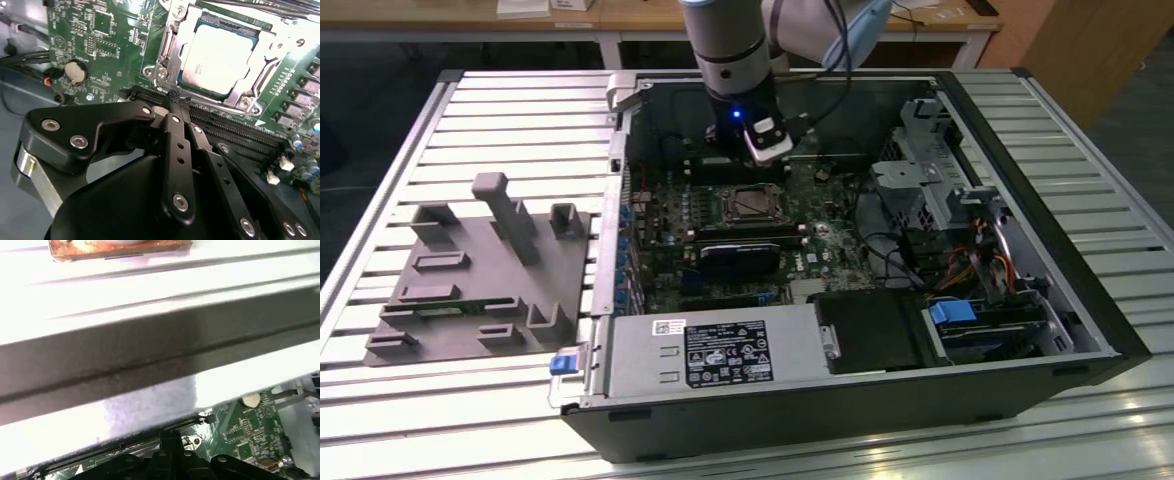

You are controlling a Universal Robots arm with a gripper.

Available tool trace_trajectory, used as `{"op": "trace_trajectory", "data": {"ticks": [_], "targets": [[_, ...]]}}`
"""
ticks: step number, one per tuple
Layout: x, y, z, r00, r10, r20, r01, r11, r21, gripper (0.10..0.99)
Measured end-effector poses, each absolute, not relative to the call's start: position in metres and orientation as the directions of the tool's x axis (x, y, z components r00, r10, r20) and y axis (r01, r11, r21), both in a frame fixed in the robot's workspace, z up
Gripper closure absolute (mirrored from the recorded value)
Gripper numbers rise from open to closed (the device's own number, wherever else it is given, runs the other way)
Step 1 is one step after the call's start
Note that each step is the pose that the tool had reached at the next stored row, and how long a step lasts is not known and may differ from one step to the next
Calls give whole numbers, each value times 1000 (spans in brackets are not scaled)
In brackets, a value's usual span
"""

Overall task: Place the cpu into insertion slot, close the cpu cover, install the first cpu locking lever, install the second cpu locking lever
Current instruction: 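Install the first cpu locking lever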

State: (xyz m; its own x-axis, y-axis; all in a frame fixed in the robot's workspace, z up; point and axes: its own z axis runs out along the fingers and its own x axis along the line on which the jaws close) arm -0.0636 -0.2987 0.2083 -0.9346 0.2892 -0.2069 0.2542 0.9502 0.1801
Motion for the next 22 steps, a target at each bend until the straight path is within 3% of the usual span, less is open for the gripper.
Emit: {"op": "trace_trajectory", "data": {"ticks": [12, 22], "targets": [[-64, -299, 219, -935, 288, -207, 254, 951, 175, 980], [-57, -298, 218, -952, 275, -133, 267, 961, 77, 980]]}}
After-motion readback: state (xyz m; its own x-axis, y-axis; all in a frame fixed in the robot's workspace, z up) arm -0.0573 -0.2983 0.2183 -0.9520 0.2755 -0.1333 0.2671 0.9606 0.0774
